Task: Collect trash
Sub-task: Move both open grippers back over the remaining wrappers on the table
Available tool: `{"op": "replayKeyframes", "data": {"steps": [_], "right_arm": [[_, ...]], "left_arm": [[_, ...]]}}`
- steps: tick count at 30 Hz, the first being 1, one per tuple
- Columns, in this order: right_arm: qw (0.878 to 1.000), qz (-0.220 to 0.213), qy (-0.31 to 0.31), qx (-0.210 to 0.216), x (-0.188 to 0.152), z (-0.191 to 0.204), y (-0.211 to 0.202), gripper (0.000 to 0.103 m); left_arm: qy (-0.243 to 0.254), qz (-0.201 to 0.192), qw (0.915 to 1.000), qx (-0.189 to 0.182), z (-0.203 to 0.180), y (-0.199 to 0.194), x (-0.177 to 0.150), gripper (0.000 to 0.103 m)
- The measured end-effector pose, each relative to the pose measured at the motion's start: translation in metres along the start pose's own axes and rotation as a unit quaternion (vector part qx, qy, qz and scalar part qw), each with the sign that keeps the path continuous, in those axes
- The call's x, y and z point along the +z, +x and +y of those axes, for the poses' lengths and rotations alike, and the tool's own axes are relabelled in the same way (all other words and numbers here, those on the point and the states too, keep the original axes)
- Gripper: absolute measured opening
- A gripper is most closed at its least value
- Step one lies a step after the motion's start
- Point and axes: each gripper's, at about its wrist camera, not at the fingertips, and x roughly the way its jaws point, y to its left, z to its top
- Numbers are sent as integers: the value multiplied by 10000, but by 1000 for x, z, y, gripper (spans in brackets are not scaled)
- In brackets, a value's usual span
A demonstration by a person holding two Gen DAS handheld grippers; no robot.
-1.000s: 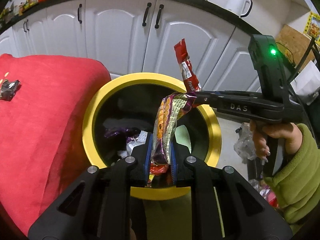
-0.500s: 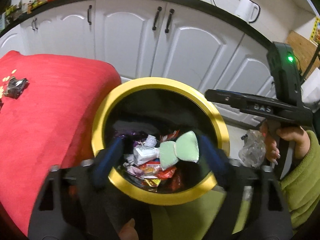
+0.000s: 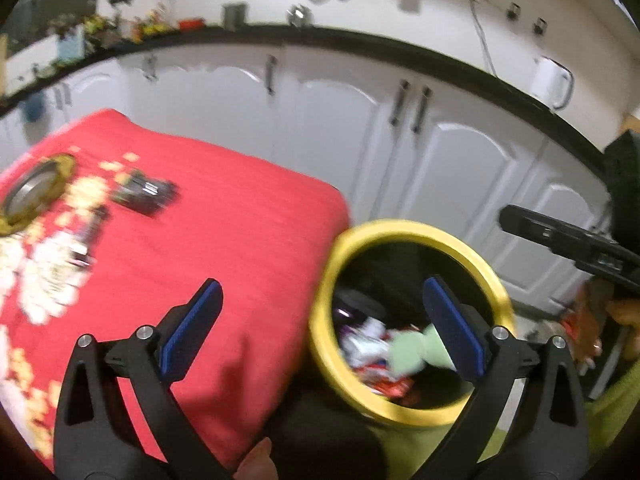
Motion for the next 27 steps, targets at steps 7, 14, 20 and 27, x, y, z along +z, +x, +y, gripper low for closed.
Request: {"op": "replayKeyframes", "data": {"steps": [7,14,20,27], "right_arm": [[9979,-234,-451,405,32,46,17,71],[9925,-261,-991,673,58,91,44,74],[9867,-145,-1384,841,73,125,78,74],[9784,251,-1836,916,79,157,130,74]], "left_arm": [[-285,-385,9971,597,45,-22,9,92],[-723,-586,9903,1035,93,-41,11,92],[-1040,-649,9835,1330,129,-48,10,92],[-1447,-477,9777,1445,170,-42,1,92]]}}
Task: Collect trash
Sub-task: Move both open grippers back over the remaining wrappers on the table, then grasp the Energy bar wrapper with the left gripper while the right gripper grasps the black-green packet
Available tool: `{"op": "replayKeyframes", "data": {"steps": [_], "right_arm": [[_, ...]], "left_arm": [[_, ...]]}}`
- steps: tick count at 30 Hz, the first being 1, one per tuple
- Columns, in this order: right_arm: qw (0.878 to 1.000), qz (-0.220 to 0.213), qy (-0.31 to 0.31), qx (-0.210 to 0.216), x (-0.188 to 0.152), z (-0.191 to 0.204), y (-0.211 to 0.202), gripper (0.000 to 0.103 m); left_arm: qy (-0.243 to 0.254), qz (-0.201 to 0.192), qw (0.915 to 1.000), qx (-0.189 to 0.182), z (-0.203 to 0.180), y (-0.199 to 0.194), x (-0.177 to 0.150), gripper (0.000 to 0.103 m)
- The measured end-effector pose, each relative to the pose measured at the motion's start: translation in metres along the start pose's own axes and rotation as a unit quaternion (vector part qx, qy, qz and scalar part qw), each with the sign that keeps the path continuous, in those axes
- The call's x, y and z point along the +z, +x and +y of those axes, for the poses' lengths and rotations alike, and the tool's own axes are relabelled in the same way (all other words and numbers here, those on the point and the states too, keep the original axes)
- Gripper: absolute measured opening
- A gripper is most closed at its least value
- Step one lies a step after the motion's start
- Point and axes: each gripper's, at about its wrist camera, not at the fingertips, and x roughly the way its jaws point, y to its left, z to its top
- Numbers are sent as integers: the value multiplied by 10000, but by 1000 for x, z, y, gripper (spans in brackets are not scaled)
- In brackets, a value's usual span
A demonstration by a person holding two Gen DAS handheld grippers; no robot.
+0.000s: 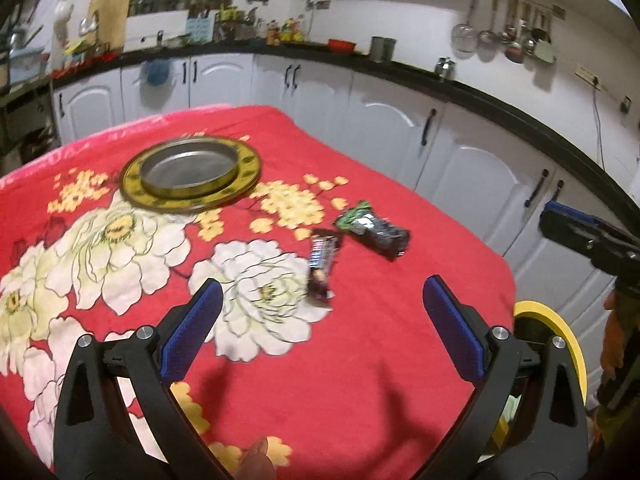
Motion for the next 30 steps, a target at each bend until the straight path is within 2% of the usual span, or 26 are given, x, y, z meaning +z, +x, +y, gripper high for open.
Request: {"op": "replayKeyframes", "data": {"steps": [5,7,10,17,19,21,23,27,30], "right_arm": [[9983,511,-175,206,6,5,56,74],[9966,756,-173,289,6,5,76,74],[9940,1025,-304,252,5,4,103,74],[9893,1392,-400,158,10,0,150,74],[9883,1461,-431,104,9,0,158,73],[9868,1568,-387,108,7,-3,165,63],[9865,1589,-325,208,4,-5,167,48],[9869,1550,-310,318,-4,-3,156,39],[9882,1486,-197,308,-14,-1,145,38]], "left_arm": [[-220,283,9993,-80,16,19,-2,80],[-287,385,9987,-183,18,25,-4,71],[-332,477,9978,-314,19,30,-5,66],[-406,683,9953,-554,20,49,-2,54],[-411,753,9947,-575,20,55,0,47],[-403,854,9938,-585,19,65,0,46],[-452,927,9928,-613,20,72,1,46],[-459,971,9920,-663,19,79,5,45],[-376,1040,9920,-615,16,85,5,36]]}}
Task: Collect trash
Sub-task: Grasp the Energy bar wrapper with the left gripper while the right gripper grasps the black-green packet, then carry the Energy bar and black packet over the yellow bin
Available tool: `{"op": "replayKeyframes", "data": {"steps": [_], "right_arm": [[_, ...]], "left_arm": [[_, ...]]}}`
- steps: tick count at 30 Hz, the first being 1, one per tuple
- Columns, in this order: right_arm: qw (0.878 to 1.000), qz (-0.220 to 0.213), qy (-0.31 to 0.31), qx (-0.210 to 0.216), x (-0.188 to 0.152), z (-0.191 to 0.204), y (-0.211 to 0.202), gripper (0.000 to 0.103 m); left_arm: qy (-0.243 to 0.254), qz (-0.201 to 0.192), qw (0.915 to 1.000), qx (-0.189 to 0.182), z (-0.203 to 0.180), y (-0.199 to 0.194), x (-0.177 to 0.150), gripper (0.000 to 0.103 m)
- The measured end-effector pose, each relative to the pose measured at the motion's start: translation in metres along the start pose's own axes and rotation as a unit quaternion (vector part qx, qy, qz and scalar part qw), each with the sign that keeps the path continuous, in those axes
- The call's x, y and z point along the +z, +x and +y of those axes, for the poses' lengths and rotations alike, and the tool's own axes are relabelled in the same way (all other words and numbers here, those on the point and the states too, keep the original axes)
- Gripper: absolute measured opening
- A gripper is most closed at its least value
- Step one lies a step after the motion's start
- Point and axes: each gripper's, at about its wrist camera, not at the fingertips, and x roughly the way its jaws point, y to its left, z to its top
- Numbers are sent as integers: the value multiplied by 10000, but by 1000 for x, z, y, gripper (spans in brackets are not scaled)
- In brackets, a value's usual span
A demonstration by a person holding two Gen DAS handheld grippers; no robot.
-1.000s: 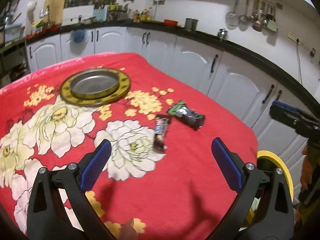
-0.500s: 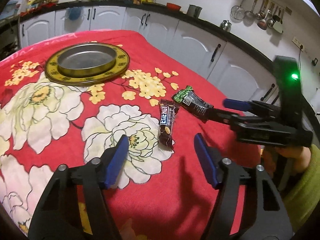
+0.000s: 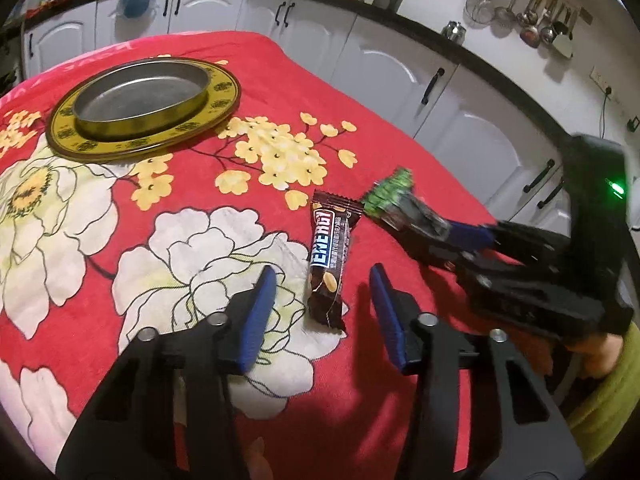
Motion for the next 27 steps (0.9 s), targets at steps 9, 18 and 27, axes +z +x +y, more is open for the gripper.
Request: {"op": "replayKeyframes", "data": {"steps": [9,18,27], "right_arm": [[9974,-394,598,24,-48,4,-37,37],[9914,-752,1066,-55,-91,1,-86,37],[9818,-1115,1513,-272,-126,-17,-138,37]], "left_arm": [[180,74,9998,-86,-11,0,-7,10],[378,-57,9985,-382,-37,-18,-21,10],[672,-78,9953,-700,-75,-31,-33,10]]}}
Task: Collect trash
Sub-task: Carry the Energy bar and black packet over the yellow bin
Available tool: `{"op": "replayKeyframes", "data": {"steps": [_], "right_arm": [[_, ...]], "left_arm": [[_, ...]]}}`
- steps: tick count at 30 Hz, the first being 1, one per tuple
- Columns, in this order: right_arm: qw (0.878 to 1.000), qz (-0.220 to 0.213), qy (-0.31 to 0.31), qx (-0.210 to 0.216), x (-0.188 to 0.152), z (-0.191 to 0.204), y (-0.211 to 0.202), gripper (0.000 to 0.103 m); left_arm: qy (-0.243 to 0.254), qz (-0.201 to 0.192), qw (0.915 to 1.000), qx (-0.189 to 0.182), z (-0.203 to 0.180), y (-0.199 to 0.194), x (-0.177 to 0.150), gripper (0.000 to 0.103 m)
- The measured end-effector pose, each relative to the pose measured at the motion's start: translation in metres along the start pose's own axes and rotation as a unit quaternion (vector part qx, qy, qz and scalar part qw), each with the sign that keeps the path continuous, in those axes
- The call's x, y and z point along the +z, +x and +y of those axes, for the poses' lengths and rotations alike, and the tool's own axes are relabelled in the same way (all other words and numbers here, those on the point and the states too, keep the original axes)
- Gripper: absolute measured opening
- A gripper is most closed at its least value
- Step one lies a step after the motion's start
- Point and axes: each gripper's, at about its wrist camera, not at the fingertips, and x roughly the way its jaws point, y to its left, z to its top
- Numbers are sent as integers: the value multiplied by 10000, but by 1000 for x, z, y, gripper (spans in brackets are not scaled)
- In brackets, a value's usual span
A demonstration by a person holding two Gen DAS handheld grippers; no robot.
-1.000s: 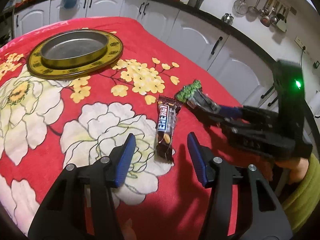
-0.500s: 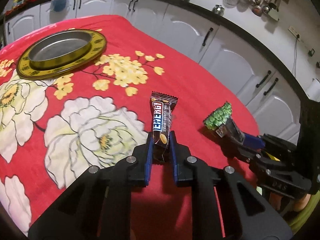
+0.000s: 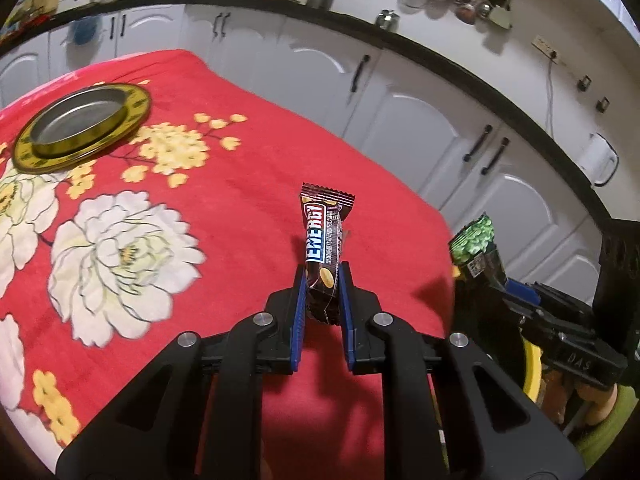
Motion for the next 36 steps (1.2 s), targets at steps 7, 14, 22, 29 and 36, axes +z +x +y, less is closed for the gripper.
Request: {"op": "replayKeyframes", "data": {"steps": [7,14,22,29,36], "right_arm": [[9990,-282,226,-265,-10,-20,-35,37],[9966,-533,403,-490,-18,-33,-61,37],[9919,-782,612,-788,-27,-53,-92,37],[9880,-905,697,-1037,-34,-67,-112,37],[9863,-887,704,-1195,-42,-76,-121,37]], "left_arm": [[303,-69,9994,-145,-32,-8,-2,10],[579,-93,9975,-384,-64,-16,-4,10],[1026,-108,9925,-658,-106,-24,-11,10],[1347,-72,9875,-811,-134,-26,-20,10],[1605,26,9828,-917,-155,-22,-31,10]]}}
